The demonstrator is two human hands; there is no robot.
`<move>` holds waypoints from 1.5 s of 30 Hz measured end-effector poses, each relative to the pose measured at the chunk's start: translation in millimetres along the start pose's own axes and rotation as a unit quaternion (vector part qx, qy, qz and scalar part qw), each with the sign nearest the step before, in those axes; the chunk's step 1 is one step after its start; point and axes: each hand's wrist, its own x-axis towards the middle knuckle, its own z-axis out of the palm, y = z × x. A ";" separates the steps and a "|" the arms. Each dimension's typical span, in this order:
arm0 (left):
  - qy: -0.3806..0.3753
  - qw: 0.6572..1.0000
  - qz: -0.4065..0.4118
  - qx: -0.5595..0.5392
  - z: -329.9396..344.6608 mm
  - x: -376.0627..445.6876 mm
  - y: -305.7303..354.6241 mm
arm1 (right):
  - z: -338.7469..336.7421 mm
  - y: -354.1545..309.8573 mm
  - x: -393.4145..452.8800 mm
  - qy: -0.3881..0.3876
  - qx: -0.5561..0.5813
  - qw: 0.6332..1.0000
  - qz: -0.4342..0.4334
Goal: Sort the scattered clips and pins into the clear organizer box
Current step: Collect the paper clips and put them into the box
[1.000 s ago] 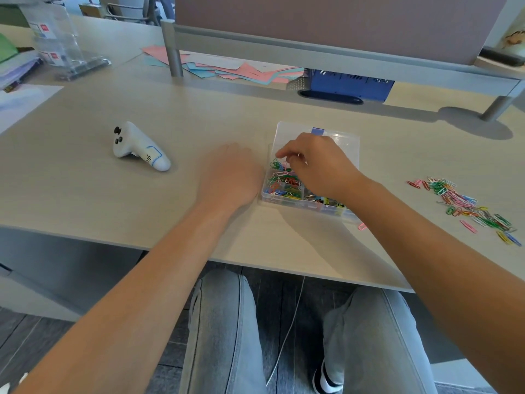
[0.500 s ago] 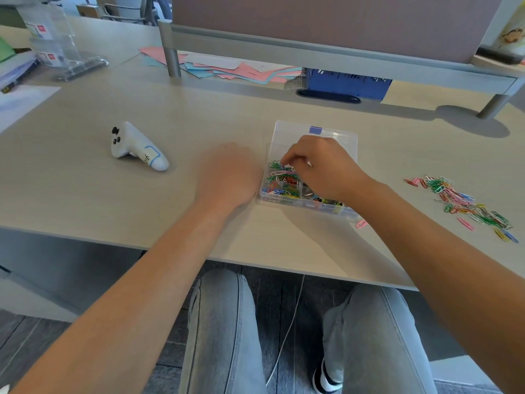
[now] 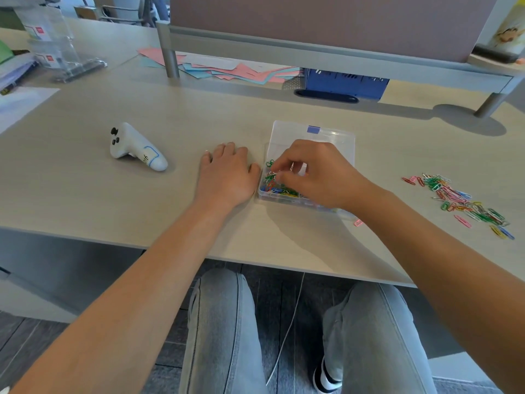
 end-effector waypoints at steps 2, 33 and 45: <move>-0.001 1.000 0.001 -0.001 -0.7 -0.6 0.4 | 3.5 -1.4 -2.3 -0.009 -0.021 1.000 -0.011; 0.006 1.000 0.007 -0.003 1.8 1.1 -1.3 | -7.4 9.0 -10.9 0.039 -0.002 0.996 0.075; 0.008 1.000 0.009 -0.001 2.2 0.5 -1.7 | 10.7 7.5 3.5 0.043 -0.041 0.995 0.082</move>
